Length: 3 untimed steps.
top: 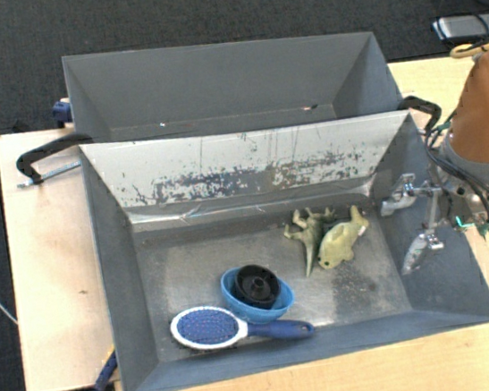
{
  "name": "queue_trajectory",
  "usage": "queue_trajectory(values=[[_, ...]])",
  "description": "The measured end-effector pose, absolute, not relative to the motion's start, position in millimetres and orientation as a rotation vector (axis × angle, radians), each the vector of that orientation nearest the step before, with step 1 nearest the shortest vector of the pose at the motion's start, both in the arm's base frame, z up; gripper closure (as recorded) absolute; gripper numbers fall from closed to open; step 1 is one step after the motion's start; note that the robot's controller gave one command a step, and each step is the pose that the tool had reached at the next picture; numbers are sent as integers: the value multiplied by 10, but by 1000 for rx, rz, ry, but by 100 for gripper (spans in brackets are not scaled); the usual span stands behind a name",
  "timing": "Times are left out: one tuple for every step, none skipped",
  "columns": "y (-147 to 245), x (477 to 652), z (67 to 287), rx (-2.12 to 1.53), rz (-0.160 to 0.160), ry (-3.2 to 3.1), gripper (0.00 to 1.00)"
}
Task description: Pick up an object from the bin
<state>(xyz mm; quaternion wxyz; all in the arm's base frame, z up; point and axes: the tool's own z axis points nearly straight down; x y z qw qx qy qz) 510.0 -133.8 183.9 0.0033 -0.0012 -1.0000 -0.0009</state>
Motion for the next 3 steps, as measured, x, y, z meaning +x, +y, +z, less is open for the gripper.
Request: queue_trajectory(values=[[-1027, 5819, 759, 656, 7, -3081, 0], [-871, 5821, 1023, 987, 3, -2992, 0], [-976, 5912, 1012, 1150, 3, -2931, 0]])
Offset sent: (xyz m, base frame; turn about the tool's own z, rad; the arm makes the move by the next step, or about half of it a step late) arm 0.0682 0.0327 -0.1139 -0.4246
